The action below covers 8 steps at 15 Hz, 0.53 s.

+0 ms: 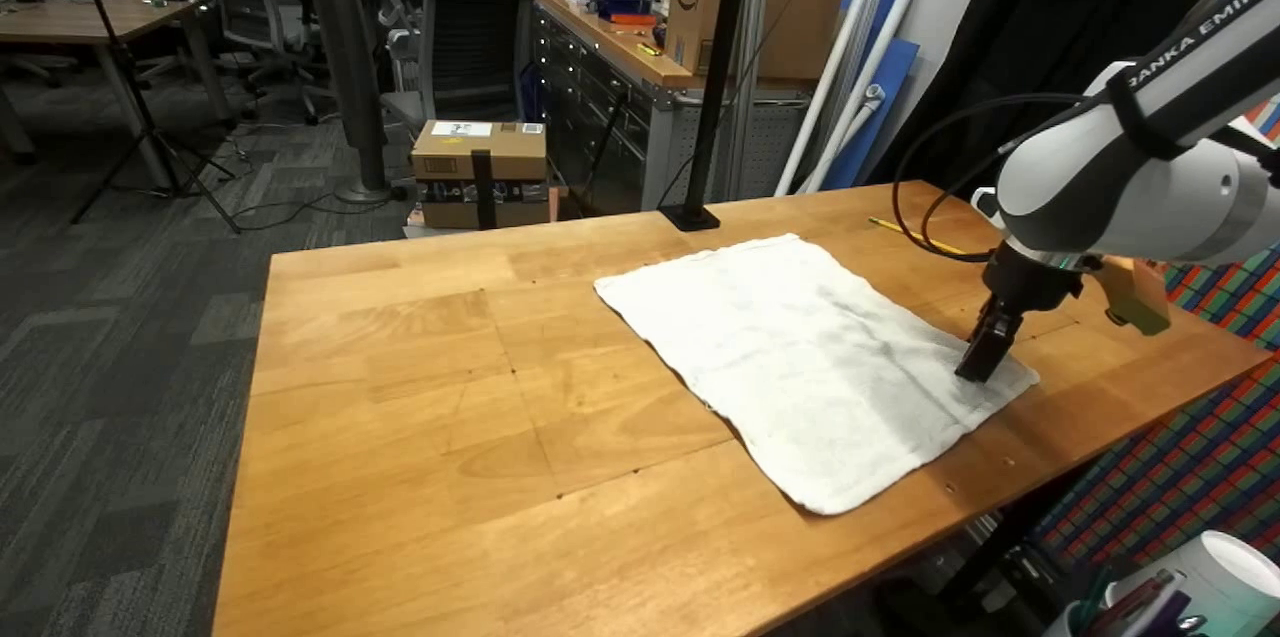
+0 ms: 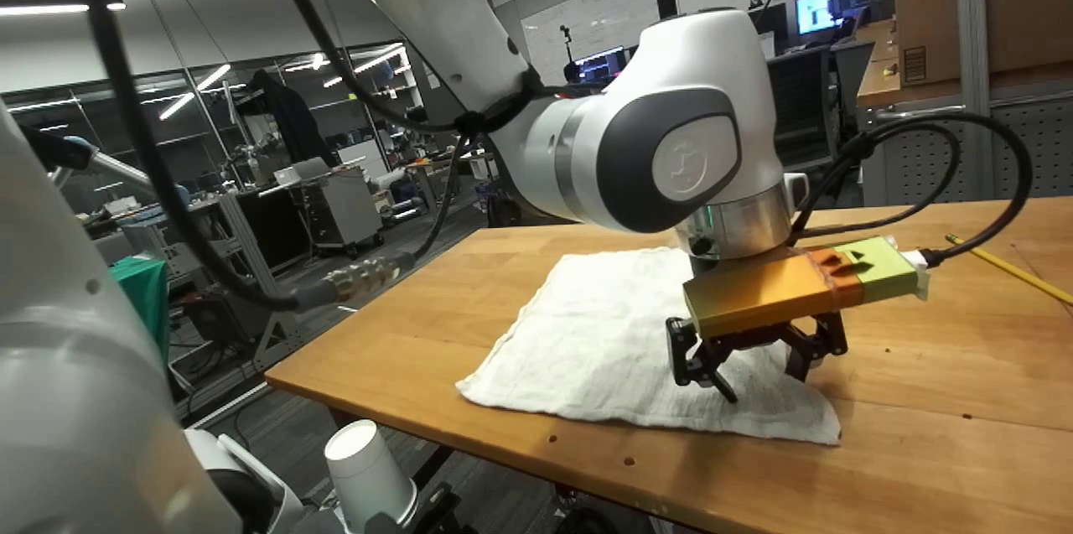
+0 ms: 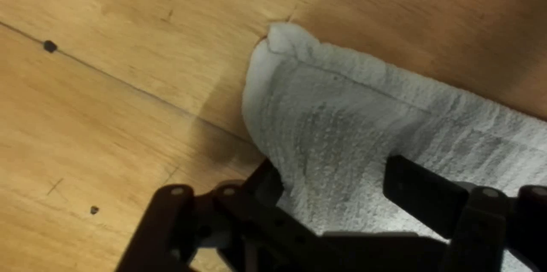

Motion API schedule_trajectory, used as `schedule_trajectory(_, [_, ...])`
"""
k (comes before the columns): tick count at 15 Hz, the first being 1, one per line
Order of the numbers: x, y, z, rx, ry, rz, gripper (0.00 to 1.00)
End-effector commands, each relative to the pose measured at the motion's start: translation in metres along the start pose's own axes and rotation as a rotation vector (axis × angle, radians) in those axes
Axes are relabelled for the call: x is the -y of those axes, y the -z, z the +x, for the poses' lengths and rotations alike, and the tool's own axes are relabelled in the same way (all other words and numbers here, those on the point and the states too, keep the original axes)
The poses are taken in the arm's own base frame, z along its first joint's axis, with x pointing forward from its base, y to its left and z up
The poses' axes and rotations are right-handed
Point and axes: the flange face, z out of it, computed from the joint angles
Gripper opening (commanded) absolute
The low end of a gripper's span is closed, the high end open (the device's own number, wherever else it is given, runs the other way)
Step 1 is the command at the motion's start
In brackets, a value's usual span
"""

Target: Fold the towel

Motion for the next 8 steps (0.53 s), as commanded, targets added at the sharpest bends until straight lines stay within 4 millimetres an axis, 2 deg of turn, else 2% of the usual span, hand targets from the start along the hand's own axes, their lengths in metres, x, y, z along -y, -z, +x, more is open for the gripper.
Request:
schedule_trajectory(1, [-0.003, -0.014, -0.001, 0.017, 0.003, -0.009, 0.34])
schedule_trajectory(5, [0.005, -0.019, 0.001, 0.052, 0.034, -0.019, 0.07])
schedule_trajectory(8, [0.017, -0.015, 0.013, 0.07, 0.07, -0.049, 0.0])
